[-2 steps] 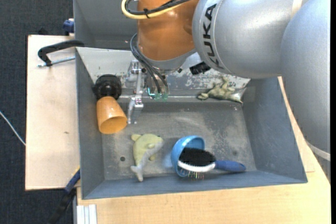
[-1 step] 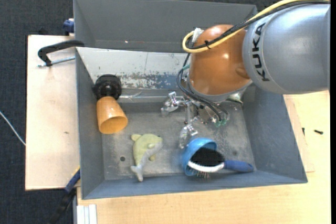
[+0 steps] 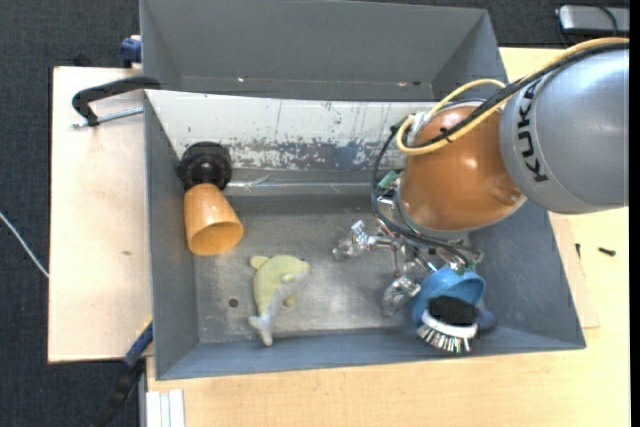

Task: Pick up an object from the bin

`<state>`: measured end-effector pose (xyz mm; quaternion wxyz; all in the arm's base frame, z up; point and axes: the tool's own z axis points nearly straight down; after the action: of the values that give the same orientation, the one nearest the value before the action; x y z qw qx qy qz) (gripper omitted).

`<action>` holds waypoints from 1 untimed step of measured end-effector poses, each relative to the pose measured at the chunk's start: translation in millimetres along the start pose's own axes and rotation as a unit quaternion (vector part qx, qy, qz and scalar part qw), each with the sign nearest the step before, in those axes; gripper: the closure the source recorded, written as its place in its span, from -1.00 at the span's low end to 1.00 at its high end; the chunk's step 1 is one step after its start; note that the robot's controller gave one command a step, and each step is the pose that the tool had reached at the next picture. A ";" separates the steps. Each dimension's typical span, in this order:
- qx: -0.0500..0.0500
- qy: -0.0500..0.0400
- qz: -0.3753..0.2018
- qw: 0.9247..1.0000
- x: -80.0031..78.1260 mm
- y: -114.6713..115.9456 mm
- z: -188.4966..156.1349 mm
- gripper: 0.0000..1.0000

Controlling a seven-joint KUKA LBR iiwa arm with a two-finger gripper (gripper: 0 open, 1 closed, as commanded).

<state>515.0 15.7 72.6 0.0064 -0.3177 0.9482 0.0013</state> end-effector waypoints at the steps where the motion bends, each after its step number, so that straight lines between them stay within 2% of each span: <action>1: 0.000 0.005 0.000 1.000 2.4 -0.6 -0.5 1.00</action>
Offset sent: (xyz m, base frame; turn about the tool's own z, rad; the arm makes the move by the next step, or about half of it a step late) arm 0.0000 0.0000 0.0000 0.0000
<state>513.5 13.8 73.0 0.0015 -0.3181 0.9481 0.0001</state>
